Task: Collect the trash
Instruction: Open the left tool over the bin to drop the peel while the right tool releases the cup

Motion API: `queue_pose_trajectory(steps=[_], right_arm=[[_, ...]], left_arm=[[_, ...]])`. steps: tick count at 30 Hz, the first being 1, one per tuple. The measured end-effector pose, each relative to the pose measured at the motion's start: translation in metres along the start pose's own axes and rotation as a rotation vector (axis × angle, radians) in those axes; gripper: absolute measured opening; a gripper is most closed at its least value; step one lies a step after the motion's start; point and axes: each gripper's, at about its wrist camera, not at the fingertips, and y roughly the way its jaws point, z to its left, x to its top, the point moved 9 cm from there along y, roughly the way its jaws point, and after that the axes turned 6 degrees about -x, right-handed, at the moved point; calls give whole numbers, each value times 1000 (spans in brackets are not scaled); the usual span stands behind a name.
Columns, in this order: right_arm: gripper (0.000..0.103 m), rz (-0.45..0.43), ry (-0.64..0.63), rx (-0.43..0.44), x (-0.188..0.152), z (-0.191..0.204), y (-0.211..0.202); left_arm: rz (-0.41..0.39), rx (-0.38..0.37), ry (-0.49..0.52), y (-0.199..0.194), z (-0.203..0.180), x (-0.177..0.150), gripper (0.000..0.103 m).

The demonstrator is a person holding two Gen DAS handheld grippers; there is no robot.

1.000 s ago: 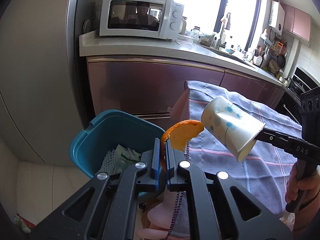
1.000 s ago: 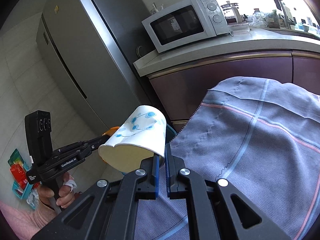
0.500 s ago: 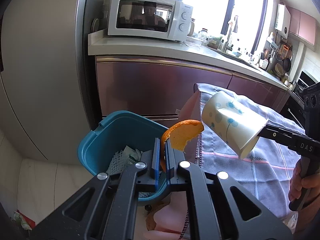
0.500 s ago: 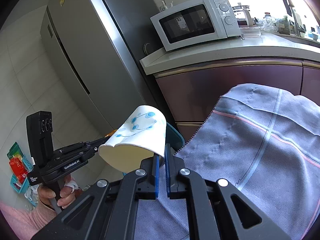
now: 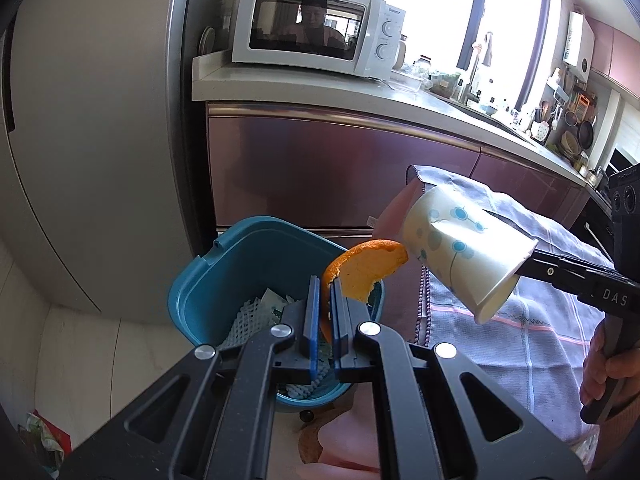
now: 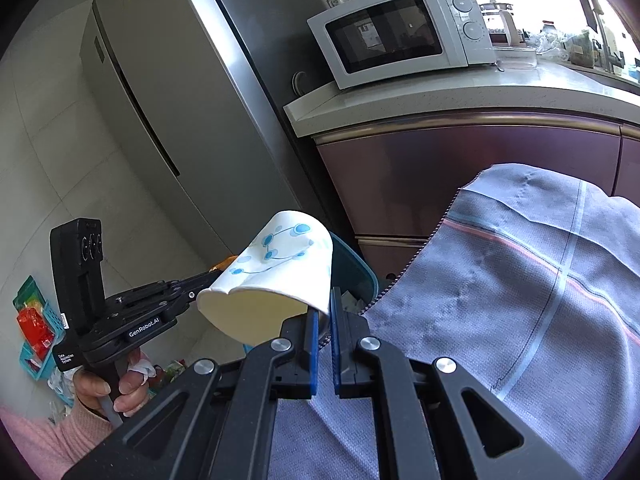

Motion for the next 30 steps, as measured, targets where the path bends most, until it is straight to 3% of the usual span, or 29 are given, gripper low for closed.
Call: queue_pose_trajectory(steps=[30], right_arm=[[4,80,-18,-12,-2,-1,31]], left_arm=[[23,35,-46,11,15,-9,5]])
